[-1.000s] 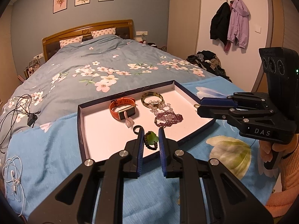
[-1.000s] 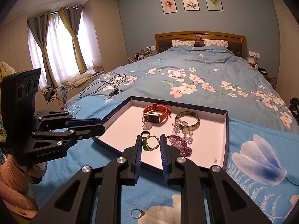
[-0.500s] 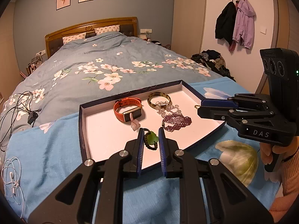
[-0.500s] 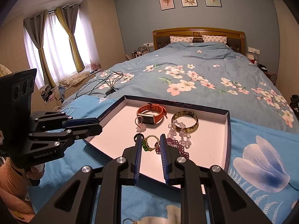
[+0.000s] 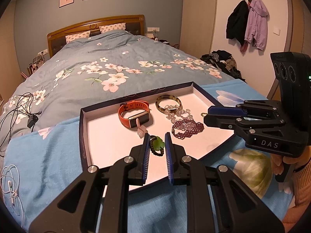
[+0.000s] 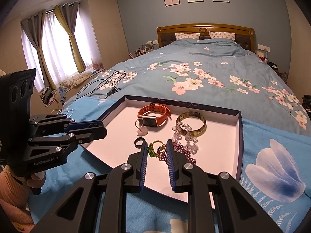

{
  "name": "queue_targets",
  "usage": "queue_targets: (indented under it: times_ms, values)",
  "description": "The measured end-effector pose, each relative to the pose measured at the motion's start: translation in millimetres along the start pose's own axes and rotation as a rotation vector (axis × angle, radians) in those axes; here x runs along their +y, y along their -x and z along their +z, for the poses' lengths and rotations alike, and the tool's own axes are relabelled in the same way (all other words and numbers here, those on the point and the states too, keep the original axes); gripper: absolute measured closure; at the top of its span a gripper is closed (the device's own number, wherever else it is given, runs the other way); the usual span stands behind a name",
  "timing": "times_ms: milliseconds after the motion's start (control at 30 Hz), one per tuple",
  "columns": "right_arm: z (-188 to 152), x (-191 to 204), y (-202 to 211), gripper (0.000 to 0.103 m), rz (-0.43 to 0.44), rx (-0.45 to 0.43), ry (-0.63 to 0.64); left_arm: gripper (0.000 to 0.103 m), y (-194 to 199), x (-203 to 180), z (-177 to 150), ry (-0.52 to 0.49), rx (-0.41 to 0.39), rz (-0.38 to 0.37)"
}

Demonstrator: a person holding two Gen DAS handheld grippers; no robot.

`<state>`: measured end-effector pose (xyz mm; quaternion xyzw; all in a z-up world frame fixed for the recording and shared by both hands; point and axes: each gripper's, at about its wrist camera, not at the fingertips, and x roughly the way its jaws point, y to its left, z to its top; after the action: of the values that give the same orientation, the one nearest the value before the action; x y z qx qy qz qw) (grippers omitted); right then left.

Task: Organize jewelry
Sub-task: 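Carry the green ring over the tray with the left tool while the right tool carries the gold ring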

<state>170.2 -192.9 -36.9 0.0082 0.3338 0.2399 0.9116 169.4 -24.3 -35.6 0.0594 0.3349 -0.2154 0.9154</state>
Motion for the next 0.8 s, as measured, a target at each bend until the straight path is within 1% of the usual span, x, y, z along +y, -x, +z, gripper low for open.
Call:
queue_targets:
  times_ms: [800]
  values:
    - [2,-7,-31,0.085,-0.019,0.067,-0.008,0.087,-45,6,3,0.036,0.078,0.004]
